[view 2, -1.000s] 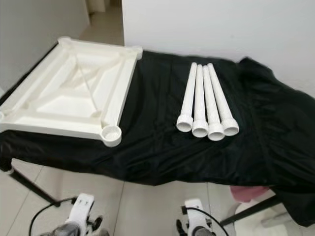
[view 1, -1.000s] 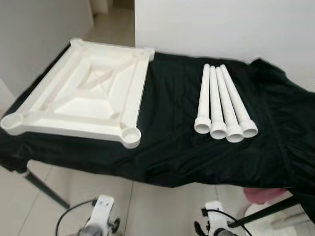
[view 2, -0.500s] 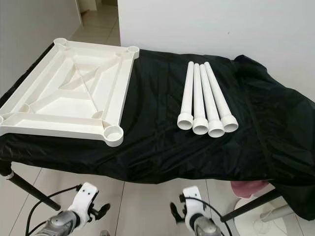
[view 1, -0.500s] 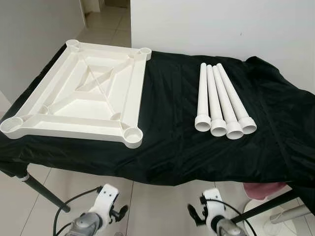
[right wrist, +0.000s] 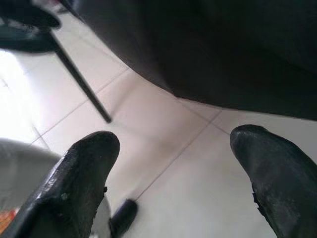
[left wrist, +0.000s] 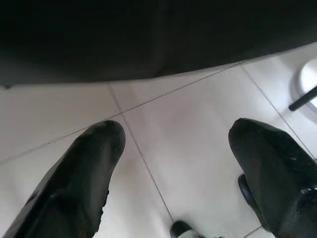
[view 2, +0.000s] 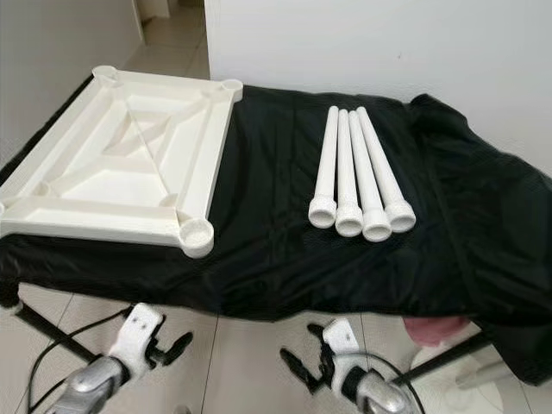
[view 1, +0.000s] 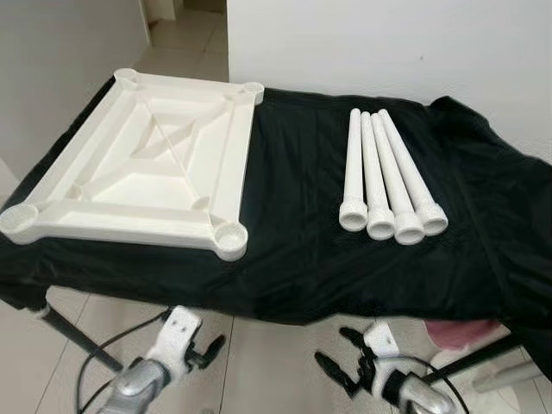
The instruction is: Building children table
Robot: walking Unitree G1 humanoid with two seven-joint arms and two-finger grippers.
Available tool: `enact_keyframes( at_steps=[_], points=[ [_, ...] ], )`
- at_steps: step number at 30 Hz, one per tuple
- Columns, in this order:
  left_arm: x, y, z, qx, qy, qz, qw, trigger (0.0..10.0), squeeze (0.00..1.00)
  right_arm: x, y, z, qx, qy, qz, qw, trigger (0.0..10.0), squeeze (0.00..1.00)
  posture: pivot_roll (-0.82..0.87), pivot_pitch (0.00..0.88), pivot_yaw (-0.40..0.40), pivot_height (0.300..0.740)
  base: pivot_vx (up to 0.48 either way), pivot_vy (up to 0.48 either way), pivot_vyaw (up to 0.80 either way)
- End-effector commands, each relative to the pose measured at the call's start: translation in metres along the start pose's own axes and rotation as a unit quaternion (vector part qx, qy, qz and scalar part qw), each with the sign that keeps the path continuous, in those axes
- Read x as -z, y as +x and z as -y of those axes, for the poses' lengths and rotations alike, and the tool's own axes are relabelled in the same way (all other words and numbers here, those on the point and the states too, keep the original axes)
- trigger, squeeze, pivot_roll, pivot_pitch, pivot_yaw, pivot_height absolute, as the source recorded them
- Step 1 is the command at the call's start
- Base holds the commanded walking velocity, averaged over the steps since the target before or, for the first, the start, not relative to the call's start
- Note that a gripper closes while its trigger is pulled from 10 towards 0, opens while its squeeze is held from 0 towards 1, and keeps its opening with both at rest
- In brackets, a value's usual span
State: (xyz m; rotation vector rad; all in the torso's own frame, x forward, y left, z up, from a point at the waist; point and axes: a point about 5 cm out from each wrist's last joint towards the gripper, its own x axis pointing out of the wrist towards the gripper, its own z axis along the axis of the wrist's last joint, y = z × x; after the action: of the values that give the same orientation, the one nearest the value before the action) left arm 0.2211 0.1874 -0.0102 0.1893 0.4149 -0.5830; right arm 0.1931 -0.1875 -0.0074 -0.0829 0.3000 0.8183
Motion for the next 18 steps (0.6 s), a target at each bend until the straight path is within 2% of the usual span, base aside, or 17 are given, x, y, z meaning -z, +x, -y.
enact_keyframes(
  at_steps=[1, 2, 3, 4, 5, 6, 7, 9, 11, 12, 14, 15, 18],
  points=[
    [-0.016, -0.014, 0.028, 0.314, 0.017, 0.01, 0.949, 10.0, 0.0, -0.016, -0.005, -0.001, -0.067, -0.021, 0.007, 0.998, 10.0, 0.0, 0.01, 0.004, -0.027, 0.74, 0.0, 0.0, 0.0],
    [-0.016, -0.014, 0.028, 0.314, 0.017, 0.01, 0.949, 10.0, 0.0, -0.016, -0.005, -0.001, -0.067, -0.021, 0.007, 0.998, 10.0, 0.0, 0.01, 0.004, -0.027, 0.74, 0.0, 0.0, 0.0],
    [-0.028, -0.02, 0.028, 0.34, 0.028, 0.017, 0.94, 10.0, 0.0, -0.026, -0.01, -0.001, -0.1, -0.034, 0.006, 0.994, 10.0, 0.0, 0.01, 0.004, -0.027, 0.74, 0.0, 0.0, 0.0],
    [-0.028, -0.02, 0.028, 0.34, 0.028, 0.017, 0.94, 10.0, 0.0, -0.026, -0.01, -0.001, -0.1, -0.034, 0.006, 0.994, 10.0, 0.0, 0.01, 0.004, -0.027, 0.74, 0.0, 0.0, 0.0],
    [-0.041, -0.027, 0.027, 0.362, 0.04, 0.024, 0.931, 10.0, 0.0, -0.038, -0.014, 0.001, -0.127, -0.052, 0.008, 0.991, 10.0, 0.0, 0.01, 0.004, -0.027, 0.74, 0.0, 0.0, 0.0],
    [-0.041, -0.027, 0.027, 0.362, 0.04, 0.024, 0.931, 10.0, 0.0, -0.038, -0.014, 0.001, -0.127, -0.052, 0.008, 0.991, 10.0, 0.0, 0.01, 0.004, -0.027, 0.74, 0.0, 0.0, 0.0],
    [-0.052, -0.032, 0.026, 0.376, 0.049, 0.032, 0.925, 10.0, 0.0, -0.049, -0.018, 0.002, -0.143, -0.064, 0.015, 0.988, 10.0, 0.0, 0.01, 0.004, -0.027, 0.74, 0.0, 0.0, 0.0],
    [-0.052, -0.032, 0.026, 0.376, 0.049, 0.032, 0.925, 10.0, 0.0, -0.049, -0.018, 0.002, -0.143, -0.064, 0.015, 0.988, 10.0, 0.0, 0.01, 0.004, -0.027, 0.74, 0.0, 0.0, 0.0],
    [-0.082, -0.039, 0.021, 0.375, 0.05, 0.071, 0.923, 10.0, 0.0, -0.079, -0.024, 0.006, -0.162, -0.07, 0.056, 0.983, 10.0, 0.0, 0.02, 0.005, -0.027, 0.74, 0.0, 0.0, 0.0],
    [-0.082, -0.039, 0.021, 0.375, 0.05, 0.071, 0.923, 10.0, 0.0, -0.079, -0.024, 0.006, -0.162, -0.07, 0.056, 0.983, 10.0, 0.0, 0.02, 0.005, -0.027, 0.74, 0.0, 0.0, 0.0],
    [-0.109, -0.043, 0.014, 0.359, 0.044, 0.115, 0.925, 10.0, 0.0, -0.107, -0.026, 0.009, -0.162, -0.065, 0.109, 0.979, 10.0, 0.0, 0.02, 0.0, -0.028, 0.74, 0.0, 0.0, 0.0],
    [-0.109, -0.043, 0.014, 0.359, 0.044, 0.115, 0.925, 10.0, 0.0, -0.107, -0.026, 0.009, -0.162, -0.065, 0.109, 0.979, 10.0, 0.0, 0.02, 0.0, -0.028, 0.74, 0.0, 0.0, 0.0],
    [-0.136, -0.052, 0.001, 0.343, 0.037, 0.145, 0.927, 10.0, 0.0, -0.141, -0.028, 0.016, -0.146, -0.057, 0.178, 0.971, 10.0, 0.0, 0.02, 0.0, -0.029, 0.74, 0.0, 0.0, 0.0]
  ],
)
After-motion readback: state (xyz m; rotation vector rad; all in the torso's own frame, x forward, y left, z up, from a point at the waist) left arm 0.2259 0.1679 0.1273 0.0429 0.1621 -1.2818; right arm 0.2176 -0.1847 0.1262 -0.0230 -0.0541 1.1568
